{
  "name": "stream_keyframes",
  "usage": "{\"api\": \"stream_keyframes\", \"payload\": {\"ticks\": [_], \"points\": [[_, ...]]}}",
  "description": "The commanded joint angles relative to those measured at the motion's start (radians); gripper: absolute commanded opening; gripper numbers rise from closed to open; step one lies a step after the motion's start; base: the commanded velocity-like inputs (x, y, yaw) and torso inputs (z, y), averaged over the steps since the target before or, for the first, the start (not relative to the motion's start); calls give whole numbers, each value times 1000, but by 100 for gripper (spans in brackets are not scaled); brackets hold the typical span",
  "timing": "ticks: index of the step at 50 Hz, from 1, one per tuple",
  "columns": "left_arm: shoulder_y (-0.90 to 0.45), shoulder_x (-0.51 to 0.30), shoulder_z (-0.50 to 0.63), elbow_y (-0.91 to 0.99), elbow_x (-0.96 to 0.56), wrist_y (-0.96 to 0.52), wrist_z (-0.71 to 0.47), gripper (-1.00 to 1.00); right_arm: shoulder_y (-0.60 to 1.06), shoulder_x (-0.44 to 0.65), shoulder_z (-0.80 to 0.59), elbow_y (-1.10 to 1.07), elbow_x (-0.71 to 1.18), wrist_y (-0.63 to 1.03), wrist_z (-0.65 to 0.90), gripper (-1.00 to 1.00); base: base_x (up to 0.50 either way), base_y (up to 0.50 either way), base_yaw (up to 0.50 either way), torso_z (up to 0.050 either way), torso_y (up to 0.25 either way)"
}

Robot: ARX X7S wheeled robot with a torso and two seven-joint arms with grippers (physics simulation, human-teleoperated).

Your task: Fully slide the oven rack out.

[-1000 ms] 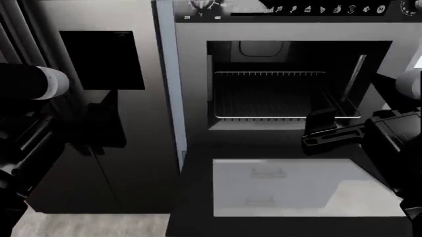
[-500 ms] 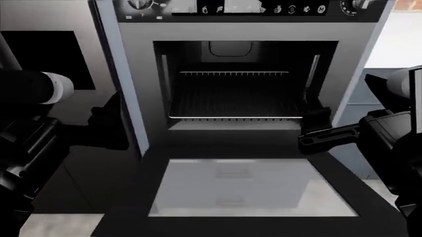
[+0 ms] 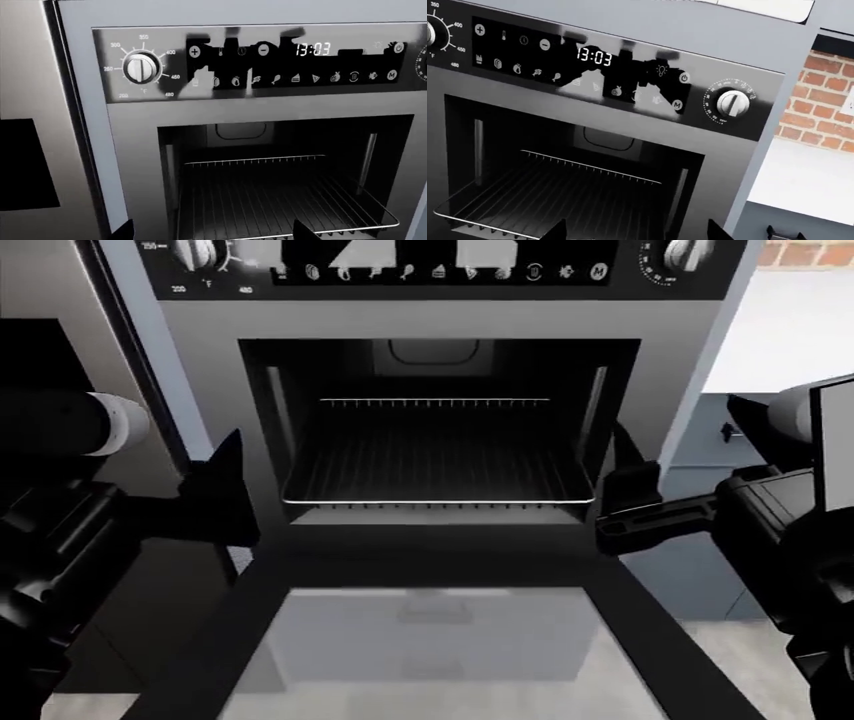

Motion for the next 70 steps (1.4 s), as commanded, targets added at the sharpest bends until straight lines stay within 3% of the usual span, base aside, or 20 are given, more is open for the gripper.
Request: {"api": "stream_keyframes", "payload": {"ticks": [1, 25, 36, 46, 53, 70], "points": [[12, -12, -8, 5, -3, 14, -2, 100, -1, -5, -7, 0, -3, -8, -1, 100, 500, -1, 0, 0, 0], [-21, -29, 36, -6, -24, 30, -31, 100, 22, 16, -21, 12, 60, -23, 45, 100, 319, -1, 0, 0, 1], [-58, -44, 83, -40, -52, 34, -59, 100, 119, 48, -63, 70, 206, -32, 135, 100, 0, 0, 0, 0, 0], [-167, -86, 207, -147, -224, 88, -185, 100, 290, 74, -161, 175, 442, -57, 260, 100, 0, 0, 0, 0, -34], [-320, -144, 288, -161, -395, 150, -292, 100, 491, 90, -258, 203, 616, -59, 368, 100, 0, 0, 0, 0, -120], [-431, -236, 406, -47, -602, 323, -381, 100, 580, 135, -311, 143, 778, -118, 442, 100, 0, 0, 0, 1, -250]]}}
